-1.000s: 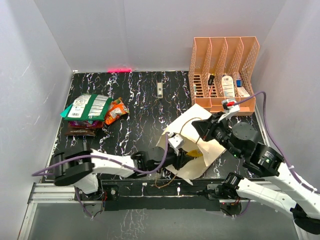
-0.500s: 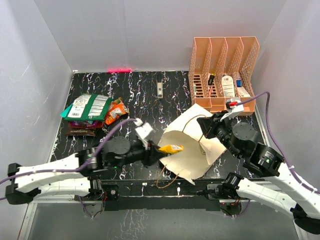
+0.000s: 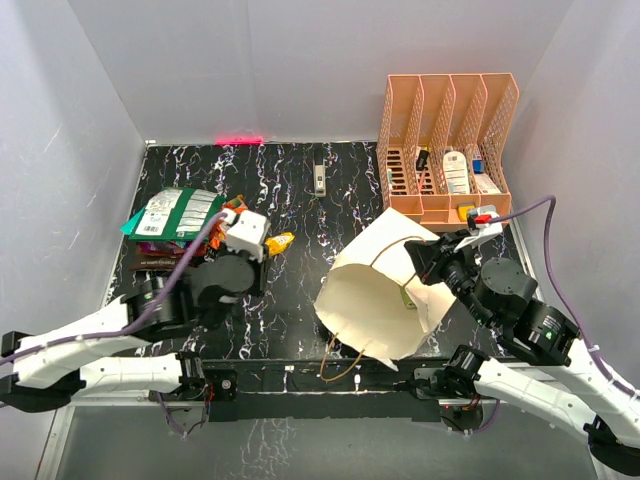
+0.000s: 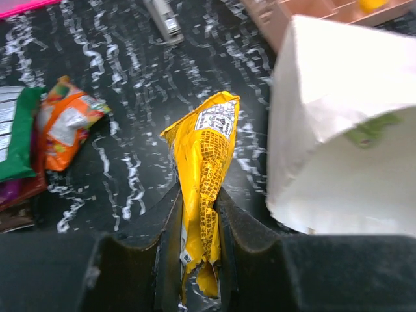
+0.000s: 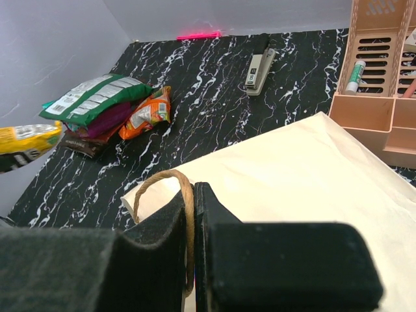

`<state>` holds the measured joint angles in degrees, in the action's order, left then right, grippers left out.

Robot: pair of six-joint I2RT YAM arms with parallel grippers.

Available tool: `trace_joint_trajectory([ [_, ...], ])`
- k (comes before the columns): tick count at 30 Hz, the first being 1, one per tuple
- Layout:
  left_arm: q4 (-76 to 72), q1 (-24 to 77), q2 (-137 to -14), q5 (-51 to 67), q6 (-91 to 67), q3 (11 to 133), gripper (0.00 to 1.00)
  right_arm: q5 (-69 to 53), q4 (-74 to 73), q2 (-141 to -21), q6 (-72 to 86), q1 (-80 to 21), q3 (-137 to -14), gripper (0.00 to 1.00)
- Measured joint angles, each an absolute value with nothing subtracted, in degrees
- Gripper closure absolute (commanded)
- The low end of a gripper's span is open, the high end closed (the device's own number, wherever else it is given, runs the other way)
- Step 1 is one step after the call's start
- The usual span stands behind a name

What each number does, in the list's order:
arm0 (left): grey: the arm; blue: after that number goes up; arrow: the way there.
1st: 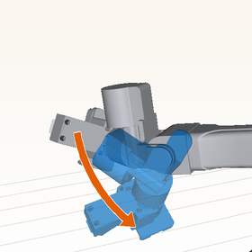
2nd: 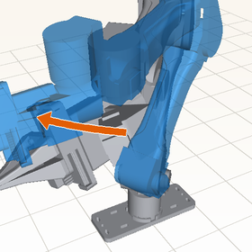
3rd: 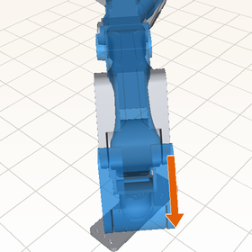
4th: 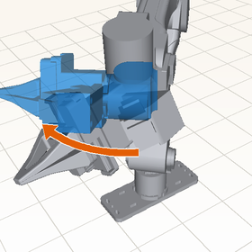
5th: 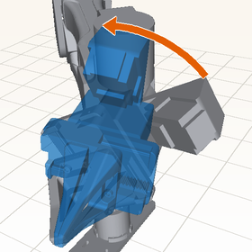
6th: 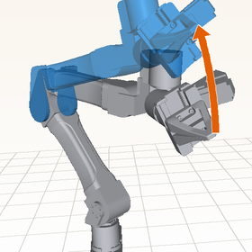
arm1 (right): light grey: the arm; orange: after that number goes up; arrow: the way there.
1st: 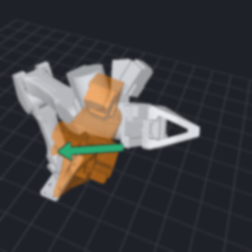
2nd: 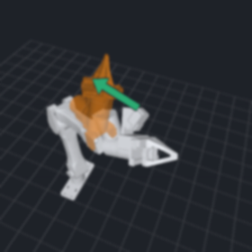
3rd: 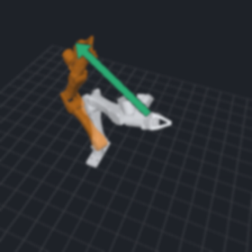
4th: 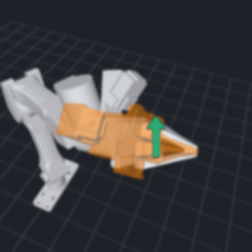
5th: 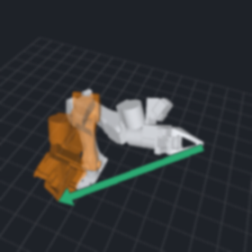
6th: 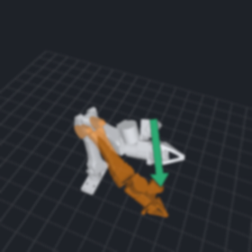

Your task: Take the snacks out of the paper bag

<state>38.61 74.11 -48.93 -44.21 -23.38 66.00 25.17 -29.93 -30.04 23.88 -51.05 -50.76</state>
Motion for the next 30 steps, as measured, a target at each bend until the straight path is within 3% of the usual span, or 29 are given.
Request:
trace_joint_trajectory([
  [3, 38.2, 67.8, -53.5, -43.3, -21.3, 65.3, 1.00, 25.1, -30.7, -29.2, 23.9, -51.0, -50.7, 0.92],
  [8, 33.8, 47.0, -59.3, -32.8, -16.7, 64.6, 1.00, 25.1, -32.7, -27.7, 24.0, -51.0, -50.7, 0.92],
  [12, 30.9, 35.6, -71.7, -28.0, -13.5, 68.3, 1.00, 25.1, -33.4, -26.8, 24.2, -51.0, -50.7, 0.92],
  [21, 26.1, 25.1, -97.2, -25.4, -9.7, 76.9, 1.00, 24.5, -33.9, -26.3, 24.5, -51.0, -50.8, 0.92],
  [30, 22.7, 17.5, -104.0, -22.2, -5.5, 79.7, 1.00, 24.5, -34.9, -26.1, 24.8, -51.0, -50.8, 0.92],
])
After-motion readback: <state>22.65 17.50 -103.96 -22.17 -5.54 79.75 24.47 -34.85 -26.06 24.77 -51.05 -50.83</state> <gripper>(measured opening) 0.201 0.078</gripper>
